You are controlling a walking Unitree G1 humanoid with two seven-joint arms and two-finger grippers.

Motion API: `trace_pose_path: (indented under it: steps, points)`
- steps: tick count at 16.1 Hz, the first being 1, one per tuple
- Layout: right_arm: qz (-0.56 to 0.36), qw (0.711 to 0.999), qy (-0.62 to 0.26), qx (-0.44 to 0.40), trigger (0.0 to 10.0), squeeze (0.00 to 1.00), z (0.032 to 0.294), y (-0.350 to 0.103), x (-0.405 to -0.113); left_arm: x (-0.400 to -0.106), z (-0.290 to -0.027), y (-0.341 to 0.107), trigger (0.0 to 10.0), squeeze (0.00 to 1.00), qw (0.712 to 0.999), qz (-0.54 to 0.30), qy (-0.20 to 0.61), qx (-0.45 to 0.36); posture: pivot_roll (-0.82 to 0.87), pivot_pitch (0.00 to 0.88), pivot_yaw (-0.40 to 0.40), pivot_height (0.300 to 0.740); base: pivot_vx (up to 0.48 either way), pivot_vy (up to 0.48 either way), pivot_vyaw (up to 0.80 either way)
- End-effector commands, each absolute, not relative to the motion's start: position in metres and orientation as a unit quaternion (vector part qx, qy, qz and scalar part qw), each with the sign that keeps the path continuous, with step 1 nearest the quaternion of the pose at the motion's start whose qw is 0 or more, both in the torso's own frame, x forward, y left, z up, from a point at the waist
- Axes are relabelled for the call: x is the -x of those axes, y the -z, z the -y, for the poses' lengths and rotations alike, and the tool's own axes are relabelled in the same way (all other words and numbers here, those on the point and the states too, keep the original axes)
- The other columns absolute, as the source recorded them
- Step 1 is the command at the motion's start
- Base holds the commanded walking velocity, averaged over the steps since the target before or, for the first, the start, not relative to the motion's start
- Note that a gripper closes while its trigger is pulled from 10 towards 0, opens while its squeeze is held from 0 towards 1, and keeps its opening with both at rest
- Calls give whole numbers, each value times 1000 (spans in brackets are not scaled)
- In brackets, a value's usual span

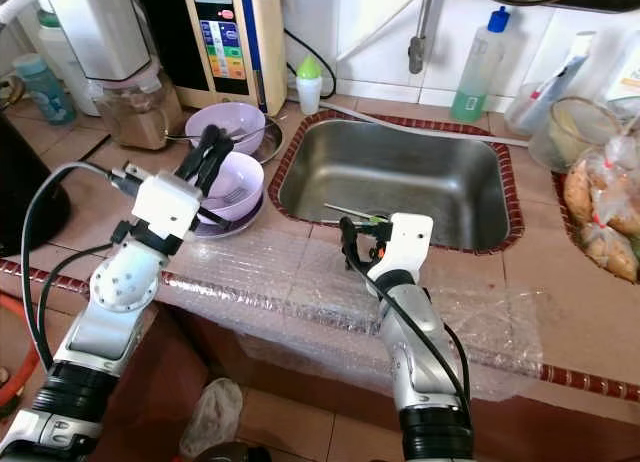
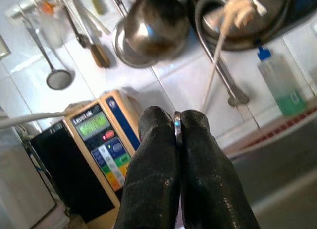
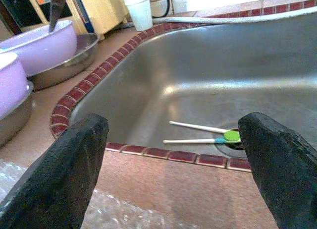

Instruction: Kitchen organization

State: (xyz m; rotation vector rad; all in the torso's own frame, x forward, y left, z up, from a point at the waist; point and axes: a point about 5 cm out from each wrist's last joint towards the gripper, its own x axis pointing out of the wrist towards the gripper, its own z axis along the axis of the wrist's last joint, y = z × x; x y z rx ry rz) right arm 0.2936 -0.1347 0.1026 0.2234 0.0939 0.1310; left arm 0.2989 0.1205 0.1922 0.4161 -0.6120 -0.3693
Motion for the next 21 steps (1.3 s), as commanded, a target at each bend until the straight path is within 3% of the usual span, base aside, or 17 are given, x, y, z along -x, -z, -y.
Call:
trace_pose_path:
  steps: [1,4,8,12,19,20,21]
  points:
    - [-8,992,-88,-93,10000,0,134,-117,-298,-301,-109,-225,0,0,910,328,202,-156,-52,0,62,740,0,0,0]
    - [39,988,-150,3,10000,0,134,-136,-305,-309,-86,-240,0,0,915,287,274,-78,-52,0,63,740,0,0,0]
    - [92,975,-173,102,10000,0,148,-159,-314,-313,-65,-245,0,0,903,266,329,-67,-57,0,55,740,0,0,0]
    - [106,952,-239,157,10000,0,141,-163,-315,-315,-48,-219,0,0,907,167,387,3,-60,0,62,740,0,0,0]
    - [114,922,-306,209,10000,0,134,-170,-329,-309,-37,-204,353,0,894,111,434,16,-62,0,56,740,0,0,0]
    - [115,921,-308,209,10000,0,134,-170,-330,-308,-35,-203,784,0,893,109,437,16,-61,0,55,740,0,0,0]
    - [119,923,-309,197,0,0,131,-171,-335,-305,-32,-201,2980,0,893,108,437,21,-59,0,50,740,0,0,0]
